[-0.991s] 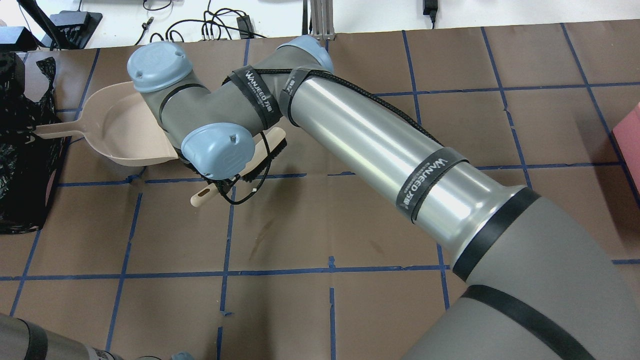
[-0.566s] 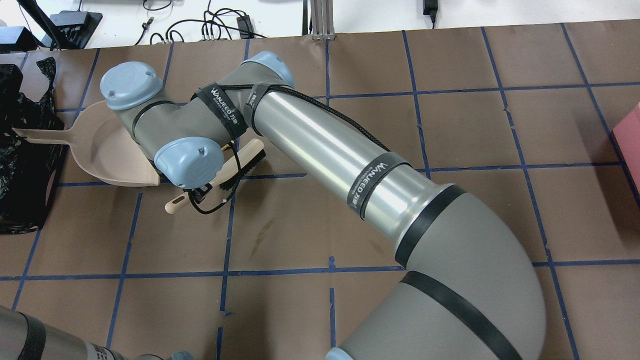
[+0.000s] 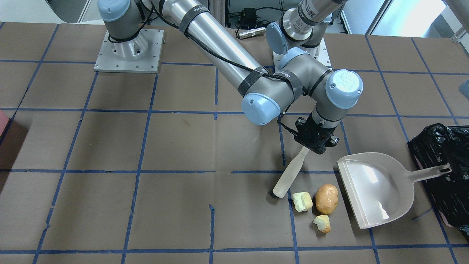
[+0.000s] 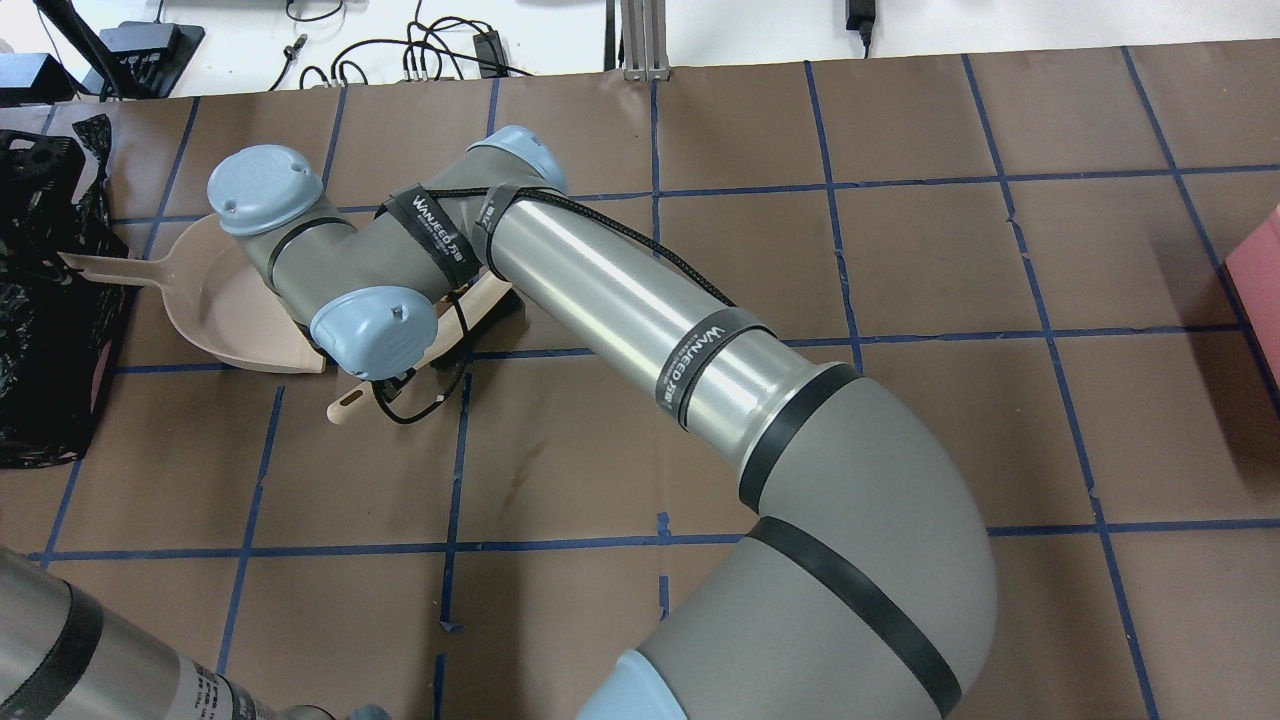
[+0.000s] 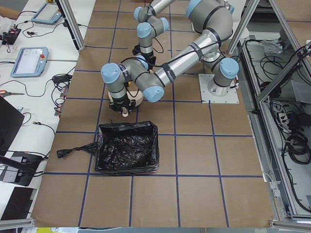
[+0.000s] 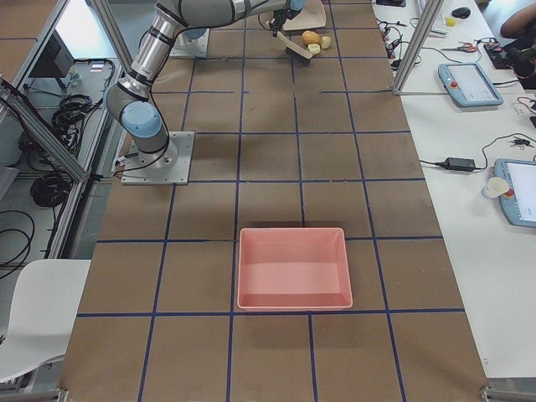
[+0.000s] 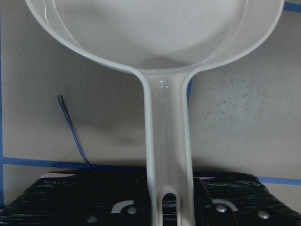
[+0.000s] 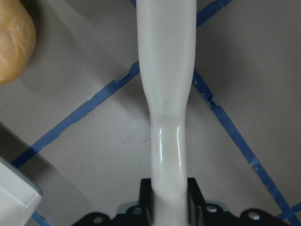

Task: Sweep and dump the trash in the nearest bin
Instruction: 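Lower the dustpan beside the potato and bring the brush over with the right gripper, then sweep the potato and yellow chunk into the dustpan with the right gripper's brush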

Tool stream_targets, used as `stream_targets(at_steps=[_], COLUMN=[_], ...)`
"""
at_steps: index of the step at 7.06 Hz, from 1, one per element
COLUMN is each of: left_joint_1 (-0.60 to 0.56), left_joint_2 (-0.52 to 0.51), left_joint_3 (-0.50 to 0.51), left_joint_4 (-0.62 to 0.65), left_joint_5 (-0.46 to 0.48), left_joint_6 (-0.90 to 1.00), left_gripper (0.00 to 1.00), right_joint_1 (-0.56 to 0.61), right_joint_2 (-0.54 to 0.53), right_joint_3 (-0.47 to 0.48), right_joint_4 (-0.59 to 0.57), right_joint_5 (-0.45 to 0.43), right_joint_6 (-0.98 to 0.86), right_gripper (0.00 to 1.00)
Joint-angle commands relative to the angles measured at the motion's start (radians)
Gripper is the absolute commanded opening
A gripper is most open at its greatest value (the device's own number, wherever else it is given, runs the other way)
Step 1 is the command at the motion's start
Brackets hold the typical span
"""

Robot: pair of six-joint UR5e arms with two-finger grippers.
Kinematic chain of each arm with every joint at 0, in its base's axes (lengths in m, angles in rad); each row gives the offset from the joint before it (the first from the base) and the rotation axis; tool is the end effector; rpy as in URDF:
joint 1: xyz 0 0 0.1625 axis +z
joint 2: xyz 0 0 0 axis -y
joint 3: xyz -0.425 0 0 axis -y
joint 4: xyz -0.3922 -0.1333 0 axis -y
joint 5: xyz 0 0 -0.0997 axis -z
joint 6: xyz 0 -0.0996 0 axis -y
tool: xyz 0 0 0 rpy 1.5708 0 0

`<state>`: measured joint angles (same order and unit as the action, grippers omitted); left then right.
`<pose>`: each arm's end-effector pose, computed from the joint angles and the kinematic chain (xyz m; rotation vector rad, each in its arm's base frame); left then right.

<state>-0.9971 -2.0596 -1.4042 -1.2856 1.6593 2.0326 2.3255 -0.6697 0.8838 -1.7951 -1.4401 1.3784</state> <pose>0.2577 -0.6282 0.3107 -2.0851 -2.3287 -0.1488 0.6664 -0.4951 0.2453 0.9394 2.9174 0.1681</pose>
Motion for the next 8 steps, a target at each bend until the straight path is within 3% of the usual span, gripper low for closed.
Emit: stream_targets(at_steps=[1,8], left_joint_1=[-0.046,-0.049], left_joint_2=[-0.017,-0.03], left_joint_3=[-0.018,-0.036], left_joint_4=[0.012,0.031], left_joint_5=[-0.031,-0.032], left_joint_6=[-0.087,-0.061], left_gripper=[0.04,0.04], right_joint_1=[-0.003,-0.023], right_joint_2=[0.018,0.038], right_joint_3=[-0.005,-0.005], right_joint_4=[-0.049,-0.174], right_joint_5=[-0.003,0.001], right_joint_6=[-0.037,-0.203], right_gripper=[0.0,0.0])
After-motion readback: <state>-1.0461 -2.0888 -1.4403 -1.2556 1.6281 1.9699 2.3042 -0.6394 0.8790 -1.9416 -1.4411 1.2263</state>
